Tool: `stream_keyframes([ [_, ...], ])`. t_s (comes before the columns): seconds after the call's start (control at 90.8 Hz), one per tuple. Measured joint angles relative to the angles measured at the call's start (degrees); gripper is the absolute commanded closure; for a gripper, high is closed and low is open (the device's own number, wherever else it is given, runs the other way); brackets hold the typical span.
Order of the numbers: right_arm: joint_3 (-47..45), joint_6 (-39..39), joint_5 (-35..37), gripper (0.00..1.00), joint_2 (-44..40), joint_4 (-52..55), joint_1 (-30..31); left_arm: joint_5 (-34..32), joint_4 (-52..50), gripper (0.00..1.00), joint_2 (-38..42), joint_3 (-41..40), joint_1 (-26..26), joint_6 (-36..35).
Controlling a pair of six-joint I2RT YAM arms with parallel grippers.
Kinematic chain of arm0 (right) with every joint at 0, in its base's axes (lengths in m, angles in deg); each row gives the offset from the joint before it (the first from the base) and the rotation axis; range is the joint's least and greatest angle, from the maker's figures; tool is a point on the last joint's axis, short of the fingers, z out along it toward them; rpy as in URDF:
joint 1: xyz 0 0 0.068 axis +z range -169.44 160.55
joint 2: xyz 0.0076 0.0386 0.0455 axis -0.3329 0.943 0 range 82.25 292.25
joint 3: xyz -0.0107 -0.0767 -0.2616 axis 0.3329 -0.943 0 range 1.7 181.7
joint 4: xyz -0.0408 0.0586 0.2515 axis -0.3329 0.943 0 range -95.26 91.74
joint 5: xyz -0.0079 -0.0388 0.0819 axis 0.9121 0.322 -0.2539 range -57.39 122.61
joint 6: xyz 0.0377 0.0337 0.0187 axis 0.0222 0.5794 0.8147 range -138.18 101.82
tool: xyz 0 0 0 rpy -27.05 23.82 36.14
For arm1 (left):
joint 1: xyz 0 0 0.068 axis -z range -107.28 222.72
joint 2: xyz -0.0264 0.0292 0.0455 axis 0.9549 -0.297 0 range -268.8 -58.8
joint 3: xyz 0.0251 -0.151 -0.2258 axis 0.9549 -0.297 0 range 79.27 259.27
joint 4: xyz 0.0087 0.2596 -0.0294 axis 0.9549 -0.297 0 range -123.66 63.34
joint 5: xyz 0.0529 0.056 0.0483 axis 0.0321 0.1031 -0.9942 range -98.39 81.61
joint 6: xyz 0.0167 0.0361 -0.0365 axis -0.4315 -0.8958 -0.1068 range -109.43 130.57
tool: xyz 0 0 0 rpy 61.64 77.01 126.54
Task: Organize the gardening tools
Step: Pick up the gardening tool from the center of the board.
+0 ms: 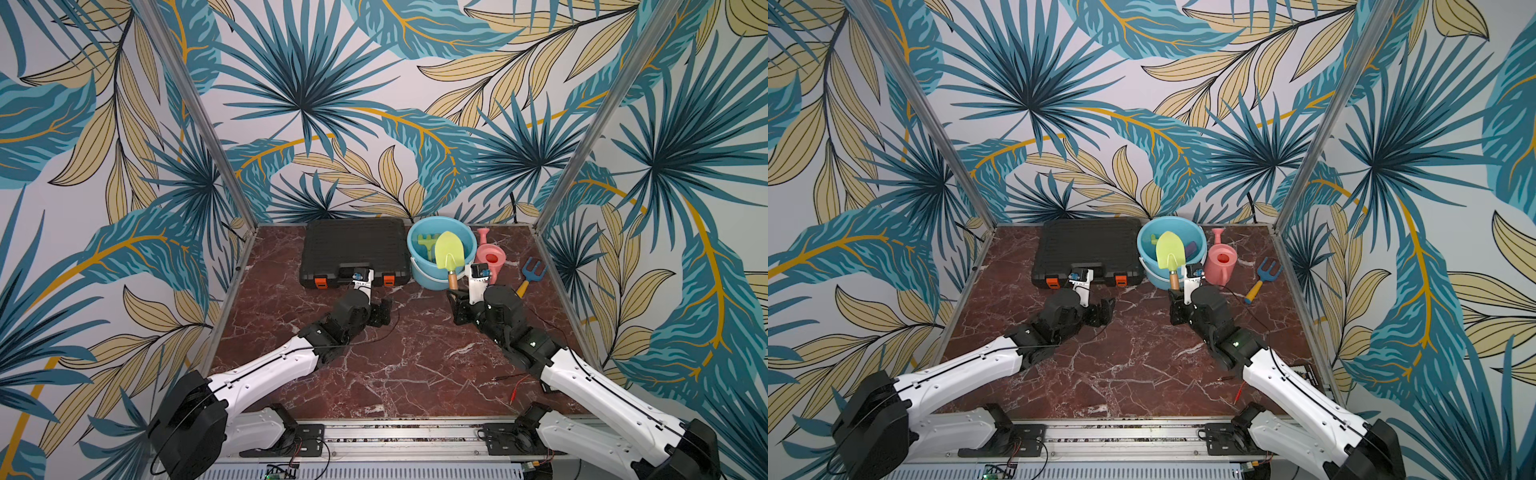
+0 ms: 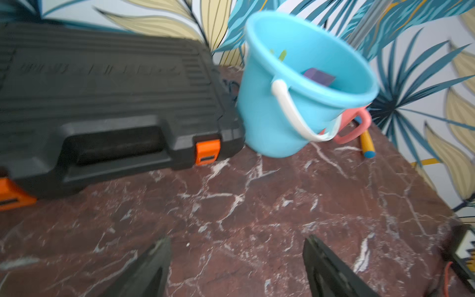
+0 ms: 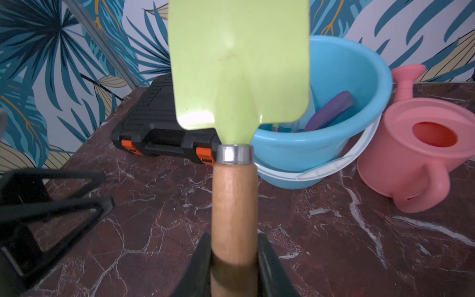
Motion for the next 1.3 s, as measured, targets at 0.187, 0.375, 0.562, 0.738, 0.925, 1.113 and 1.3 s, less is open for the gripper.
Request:
stream_keyframes([
  [0.187, -0.8, -0.5, -1.0, 0.77, 0.1, -1.5, 2.2, 6.9, -0.8, 0.27, -2.4, 14.2, 0.0, -1.5],
  [0.375, -0.8, -1.1, -1.5, 0.77, 0.9, -2.4, 4.8, 11.3, -2.8, 0.36, -8.5, 28.0, 0.0, -3.9],
  [0.562, -0.8, -2.5, -1.5, 0.77, 0.4, -2.8, 7.1, 12.7, -6.3, 0.39, -14.1, 33.0, 0.0, -6.0],
  [0.738, -0.8, -3.2, -1.3, 0.77, -0.2, -3.1, 7.8, 10.2, -10.9, 0.49, -15.9, 33.4, 0.0, -7.5],
  [0.925, -1.0, -3.6, -1.3, 0.77, -0.2, -3.3, 8.2, 11.3, -11.7, 0.61, -15.5, 33.3, -0.6, -8.2],
  [1.113, -1.2, -4.1, -0.8, 0.77, -0.2, -3.7, 8.6, 19.4, -11.3, 0.83, -15.4, 33.2, -2.8, -8.0],
  [1.3, -1.9, -4.5, -1.2, 0.72, 0.0, -3.7, 8.8, 28.1, -9.4, 1.00, -14.7, 33.2, -3.1, -5.1],
])
